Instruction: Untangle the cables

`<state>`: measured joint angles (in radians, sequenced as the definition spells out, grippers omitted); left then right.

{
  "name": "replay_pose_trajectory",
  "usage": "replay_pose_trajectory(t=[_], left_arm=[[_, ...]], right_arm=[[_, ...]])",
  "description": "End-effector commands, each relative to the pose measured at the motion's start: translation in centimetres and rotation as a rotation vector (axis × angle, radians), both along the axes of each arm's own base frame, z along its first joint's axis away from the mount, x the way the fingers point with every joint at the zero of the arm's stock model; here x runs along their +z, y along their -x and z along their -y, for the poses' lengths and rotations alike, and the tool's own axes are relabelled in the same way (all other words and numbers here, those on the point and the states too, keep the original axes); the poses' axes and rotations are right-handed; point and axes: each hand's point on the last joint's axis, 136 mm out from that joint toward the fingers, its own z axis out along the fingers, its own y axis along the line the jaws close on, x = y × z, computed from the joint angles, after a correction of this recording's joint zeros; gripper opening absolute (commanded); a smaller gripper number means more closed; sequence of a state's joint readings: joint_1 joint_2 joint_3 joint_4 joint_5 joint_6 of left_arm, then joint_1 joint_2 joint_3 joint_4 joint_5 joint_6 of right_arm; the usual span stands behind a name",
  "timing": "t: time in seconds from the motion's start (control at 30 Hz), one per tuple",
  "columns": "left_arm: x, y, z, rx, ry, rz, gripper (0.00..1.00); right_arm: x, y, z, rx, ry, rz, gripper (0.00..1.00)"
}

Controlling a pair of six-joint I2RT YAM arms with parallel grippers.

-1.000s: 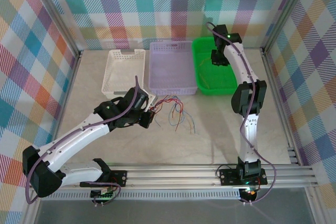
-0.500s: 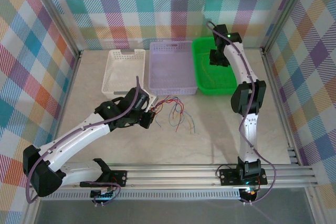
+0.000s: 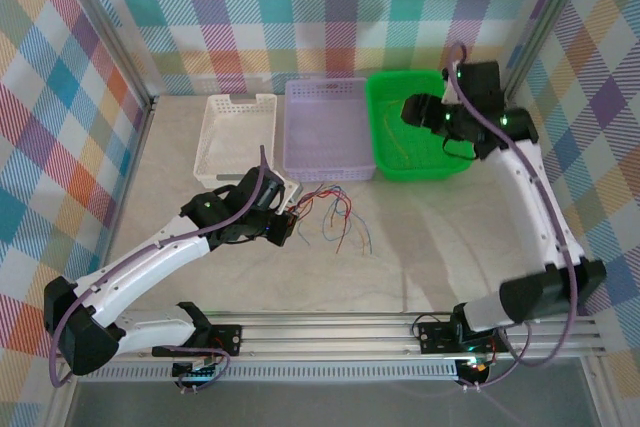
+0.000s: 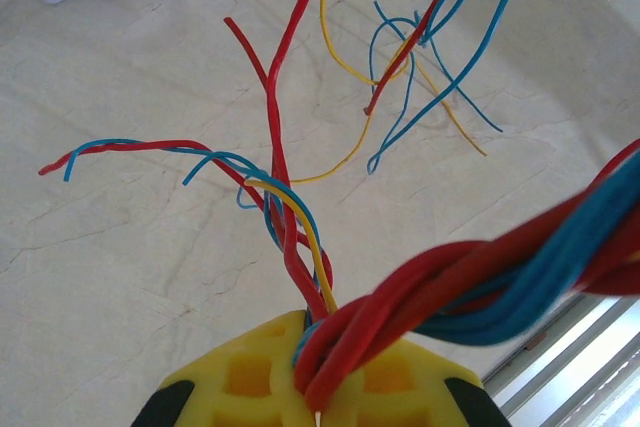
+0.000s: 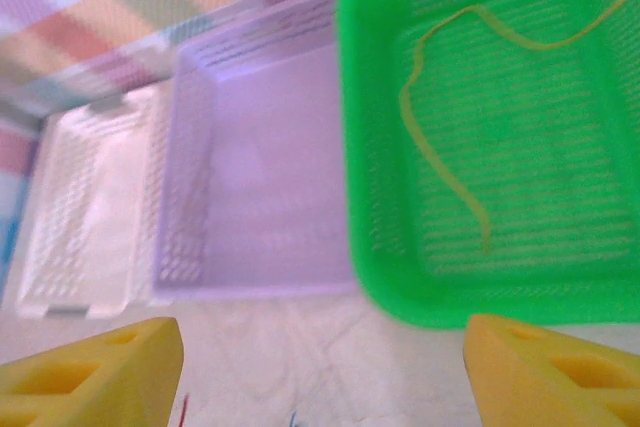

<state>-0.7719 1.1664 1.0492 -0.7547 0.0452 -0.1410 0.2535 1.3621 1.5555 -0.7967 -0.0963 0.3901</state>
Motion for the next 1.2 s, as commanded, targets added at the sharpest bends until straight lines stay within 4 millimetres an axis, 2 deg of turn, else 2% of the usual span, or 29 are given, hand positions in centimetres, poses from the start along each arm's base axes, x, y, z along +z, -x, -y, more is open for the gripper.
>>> replay_pose_trajectory(t=[0.0, 0.1, 0.17, 0.23, 0.37, 0.5, 0.7, 0.93, 1.0, 1.17], left_arm=[[0.4, 0.2, 1.2, -0.034, 0.041, 0.001, 0.0], [0.4, 0.2, 1.2, -0.034, 0.041, -0.002, 0.0], [0.3, 0.2, 1.2, -0.034, 0.039, -0.003, 0.0], [0.3, 0.2, 1.2, -0.035, 0.04, -0.003, 0.0], [0.4, 0.2, 1.3, -0.039, 0.048, -0.006, 0.0], [0.4, 0.4, 1.7, -0.052, 0.065, -0.014, 0.0], [0.3, 0.6, 1.9, -0.063, 0.068, -0.024, 0.0], [0.1, 0.7, 1.9, -0.067, 0.065, -0.031, 0.0], [0.0, 0.7, 1.9, -0.067, 0.065, -0.034, 0.0], [-0.1, 0.8, 2.0, -0.073, 0.063, -0.042, 0.0]], right_arm=[[-0.2, 3.7, -4.9, 0.214, -0.14, 0.07, 0.75], [-1.7, 8.0, -7.4, 0.351, -0.185, 0.083, 0.75], [-2.3, 10.3, -8.2, 0.408, -0.211, 0.103, 0.74], [-3.1, 12.1, -8.4, 0.432, -0.237, 0.127, 0.73], [-5.0, 14.1, -9.1, 0.473, -0.31, 0.137, 0.67], [-6.5, 15.2, -10.7, 0.533, -0.365, 0.116, 0.61], [-4.9, 15.4, -12.3, 0.569, -0.365, 0.193, 0.58], [-3.6, 15.2, -13.7, 0.591, -0.333, 0.221, 0.48], [-3.5, 15.2, -13.8, 0.587, -0.313, 0.226, 0.42], [-3.5, 14.9, -13.2, 0.548, -0.25, 0.236, 0.35]])
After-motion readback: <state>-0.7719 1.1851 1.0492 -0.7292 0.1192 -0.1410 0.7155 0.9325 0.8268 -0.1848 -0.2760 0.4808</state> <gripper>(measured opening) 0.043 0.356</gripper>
